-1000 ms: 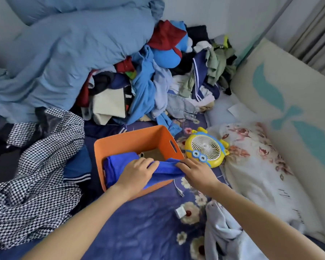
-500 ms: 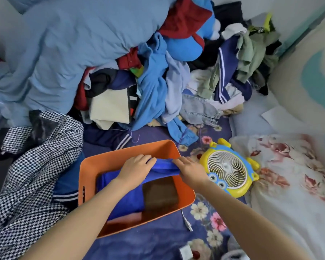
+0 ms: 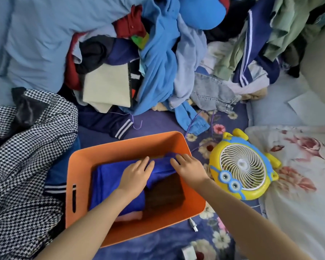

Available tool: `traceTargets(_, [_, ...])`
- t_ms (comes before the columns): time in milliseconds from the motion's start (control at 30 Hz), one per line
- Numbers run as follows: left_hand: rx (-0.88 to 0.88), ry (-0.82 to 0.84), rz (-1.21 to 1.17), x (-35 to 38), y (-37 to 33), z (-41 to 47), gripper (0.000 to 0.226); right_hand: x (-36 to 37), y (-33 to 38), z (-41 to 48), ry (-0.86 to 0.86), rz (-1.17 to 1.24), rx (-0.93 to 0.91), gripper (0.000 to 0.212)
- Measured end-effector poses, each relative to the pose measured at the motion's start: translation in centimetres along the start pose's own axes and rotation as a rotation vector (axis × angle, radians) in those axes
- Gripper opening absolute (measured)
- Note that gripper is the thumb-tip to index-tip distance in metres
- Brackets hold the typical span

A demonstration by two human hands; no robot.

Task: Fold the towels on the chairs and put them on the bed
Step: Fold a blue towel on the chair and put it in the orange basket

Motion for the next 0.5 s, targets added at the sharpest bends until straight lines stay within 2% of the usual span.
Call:
traceTargets(100, [0.050, -0.154, 0.024, -1.6, -0.4, 0.5, 0.033, -0.9, -0.6, 0.2, -0.077, -0.035, 0.066, 0.024])
traceTargets(133, [0.059, -0.200, 0.044, -1.9, -0.8, 0.5, 0.030, -0.7, -0.5, -0.1, -0.061, -0.049, 0.077, 0.022])
traceTargets(200, [0.063, -0.165, 0.073, -0.7, -1.6, -0.4, 0.030, 0.6, 0.4, -1.2, 0.047, -0.091, 0.087, 0.021])
traceTargets(233, [0.060, -0.062, 0.086, 0.8, -2.2, -1.2, 0.029, 1.7, 0.9, -1.7, 0.153, -0.117, 0.089, 0.025])
traceTargets(267, [0.053, 0.092, 0.092, 2.4, -2.8, -2.1, 0.027, 2.7, 1.2, -2.3, 0.335, -0.116, 0.109, 0.029])
traceTargets(333, [0.091, 0.442, 0.079, 5.4, -4.3, -4.0, 0.031, 4.3, 2.3, -4.1, 0.826, -0.065, 0.134, 0.031])
traceTargets(367, [0.105, 0.623, 0.044, 6.4, -4.8, -5.1, 0.033, 5.1, 3.1, -4.9, 0.985, -0.092, 0.051, 0.031])
traceTargets(400, [0.129, 0.775, 0.064, 7.1, -5.3, -6.4, 0.032, 5.1, 3.6, -5.4, 1.072, -0.141, -0.022, 0.031])
traceTargets(433, [0.114, 0.810, 0.052, 7.2, -5.5, -6.7, 0.030, 4.9, 3.9, -5.5, 1.102, -0.186, -0.081, 0.031])
traceTargets(500, [0.049, 0.753, 0.022, 5.9, -5.8, -6.6, 0.032, 4.3, 4.4, -5.3, 1.057, -0.198, -0.107, 0.030])
Point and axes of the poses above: each hand's wrist, its own z-axis towards the middle knuckle, its own x-axis out of the palm, y = z × x, the point moved 5 cm from there along z, towards the middle knuckle, and after that the axes turned 2 degrees about -x, right-handed, at the moved point
